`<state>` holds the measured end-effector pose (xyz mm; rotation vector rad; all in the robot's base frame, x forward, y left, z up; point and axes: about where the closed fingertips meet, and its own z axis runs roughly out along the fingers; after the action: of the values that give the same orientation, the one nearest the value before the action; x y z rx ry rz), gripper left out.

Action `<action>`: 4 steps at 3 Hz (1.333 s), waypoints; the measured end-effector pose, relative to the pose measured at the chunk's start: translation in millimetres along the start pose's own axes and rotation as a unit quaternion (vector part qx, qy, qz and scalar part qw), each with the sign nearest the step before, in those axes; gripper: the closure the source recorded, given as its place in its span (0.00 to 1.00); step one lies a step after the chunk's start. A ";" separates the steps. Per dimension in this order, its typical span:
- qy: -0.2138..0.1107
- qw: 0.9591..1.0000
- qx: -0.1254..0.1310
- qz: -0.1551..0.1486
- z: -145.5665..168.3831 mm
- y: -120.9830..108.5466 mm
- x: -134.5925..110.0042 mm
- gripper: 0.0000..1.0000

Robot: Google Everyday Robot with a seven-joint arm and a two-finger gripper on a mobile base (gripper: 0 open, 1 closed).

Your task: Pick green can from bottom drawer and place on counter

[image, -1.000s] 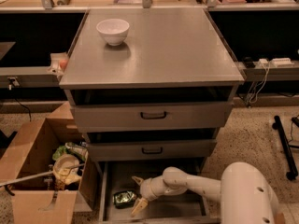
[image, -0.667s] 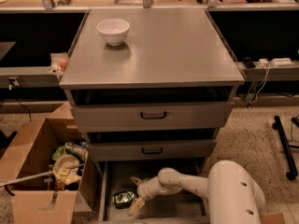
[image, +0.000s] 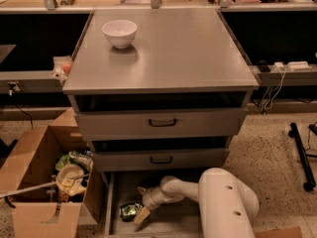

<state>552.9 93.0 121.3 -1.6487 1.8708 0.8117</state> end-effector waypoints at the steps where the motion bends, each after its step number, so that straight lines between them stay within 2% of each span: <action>1: 0.021 1.000 -0.006 0.006 12.2 0.6 14.3 0.18; 2: 0.025 1.000 0.006 0.007 6.7 3.5 19.3 0.42; 3: 0.006 0.999 0.038 0.000 -17.3 11.3 13.1 0.65; 4: -0.070 0.994 0.062 -0.049 -56.8 48.3 -30.7 0.96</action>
Offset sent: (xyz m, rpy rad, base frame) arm -0.0165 -0.0235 -0.0151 -0.0638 -0.0092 -0.0453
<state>509.5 76.8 187.3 -1.5528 1.6955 0.7350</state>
